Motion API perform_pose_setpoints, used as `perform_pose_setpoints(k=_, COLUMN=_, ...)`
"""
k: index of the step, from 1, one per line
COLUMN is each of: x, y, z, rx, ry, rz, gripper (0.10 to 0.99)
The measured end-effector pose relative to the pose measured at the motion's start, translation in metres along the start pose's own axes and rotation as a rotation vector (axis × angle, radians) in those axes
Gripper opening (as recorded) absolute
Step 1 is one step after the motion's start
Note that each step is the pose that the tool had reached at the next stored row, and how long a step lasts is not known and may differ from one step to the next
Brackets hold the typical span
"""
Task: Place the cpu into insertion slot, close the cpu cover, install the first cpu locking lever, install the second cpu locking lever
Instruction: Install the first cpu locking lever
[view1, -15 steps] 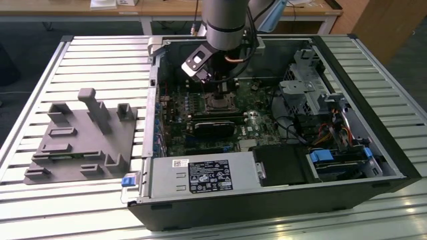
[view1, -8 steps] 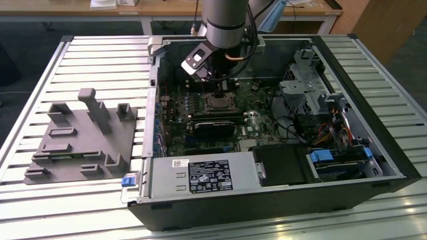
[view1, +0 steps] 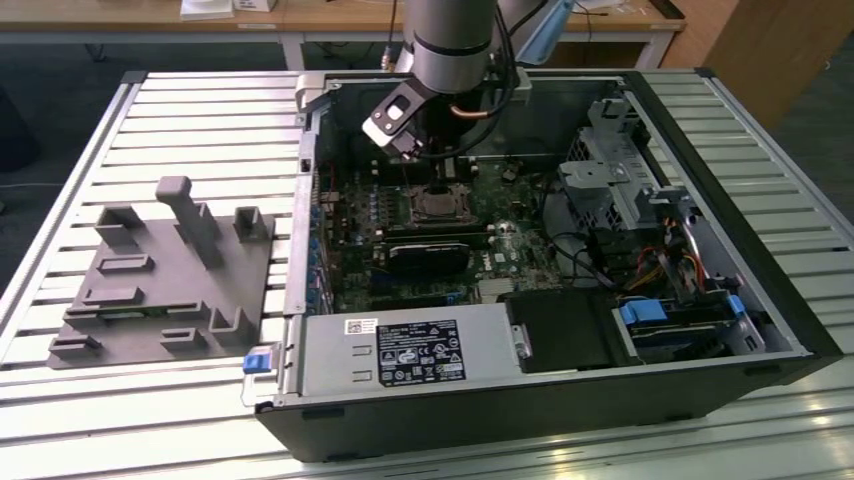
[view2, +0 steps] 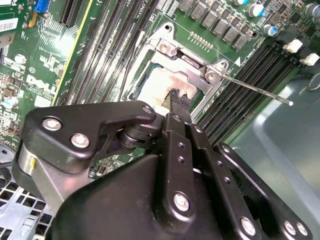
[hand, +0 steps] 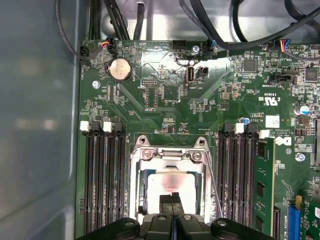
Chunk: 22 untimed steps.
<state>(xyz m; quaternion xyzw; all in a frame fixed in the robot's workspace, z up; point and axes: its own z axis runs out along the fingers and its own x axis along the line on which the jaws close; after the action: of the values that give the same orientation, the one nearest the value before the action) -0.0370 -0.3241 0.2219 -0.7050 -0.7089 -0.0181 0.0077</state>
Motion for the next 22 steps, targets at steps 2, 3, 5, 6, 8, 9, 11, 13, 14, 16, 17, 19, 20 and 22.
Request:
perform_pose_setpoints(k=2, x=0.0000, y=0.0000, z=-0.0007, rx=0.000, ry=0.0000, rz=0.000, gripper=0.106)
perform_pose_setpoints(k=3, x=0.0000, y=0.0000, z=-0.0012, rx=0.000, ry=-0.0001, rz=0.000, gripper=0.106)
perform_pose_setpoints(k=5, x=0.0001, y=0.0000, z=-0.0024, rx=0.000, ry=-0.0001, rz=0.000, gripper=0.106)
perform_pose_setpoints(k=6, x=0.0001, y=0.0000, z=-0.0031, rx=0.000, ry=-0.0001, rz=0.000, gripper=0.106)
perform_pose_setpoints(k=8, x=0.0001, y=0.0001, z=-0.0045, rx=0.000, ry=-0.0001, rz=0.000, gripper=0.106)
perform_pose_setpoints(k=9, x=0.0002, y=0.0001, z=-0.0051, rx=0.000, ry=-0.0001, rz=0.000, gripper=0.106)
perform_pose_setpoints(k=11, x=0.0002, y=0.0001, z=-0.0061, rx=0.000, ry=-0.0001, rz=0.000, gripper=0.106)
perform_pose_setpoints(k=13, x=0.0002, y=0.0001, z=-0.0071, rx=0.000, ry=-0.0001, rz=0.000, gripper=0.106)
perform_pose_setpoints(k=14, x=0.0003, y=0.0001, z=-0.0076, rx=0.000, ry=-0.0001, rz=0.000, gripper=0.106)
perform_pose_setpoints(k=16, x=0.0003, y=0.0001, z=-0.0089, rx=0.000, ry=0.0000, rz=0.000, gripper=0.106)
perform_pose_setpoints(k=17, x=0.0003, y=0.0001, z=-0.0096, rx=0.000, ry=-0.0001, rz=0.000, gripper=0.106)
perform_pose_setpoints(k=19, x=0.0004, y=0.0002, z=-0.0110, rx=0.000, ry=-0.0001, rz=0.000, gripper=0.106)
perform_pose_setpoints(k=20, x=0.0004, y=0.0002, z=-0.0118, rx=0.000, ry=-0.0002, rz=0.000, gripper=0.106)
perform_pose_setpoints(k=22, x=0.0005, y=0.0002, z=-0.0134, rx=0.000, ry=-0.0001, rz=0.000, gripper=0.106)
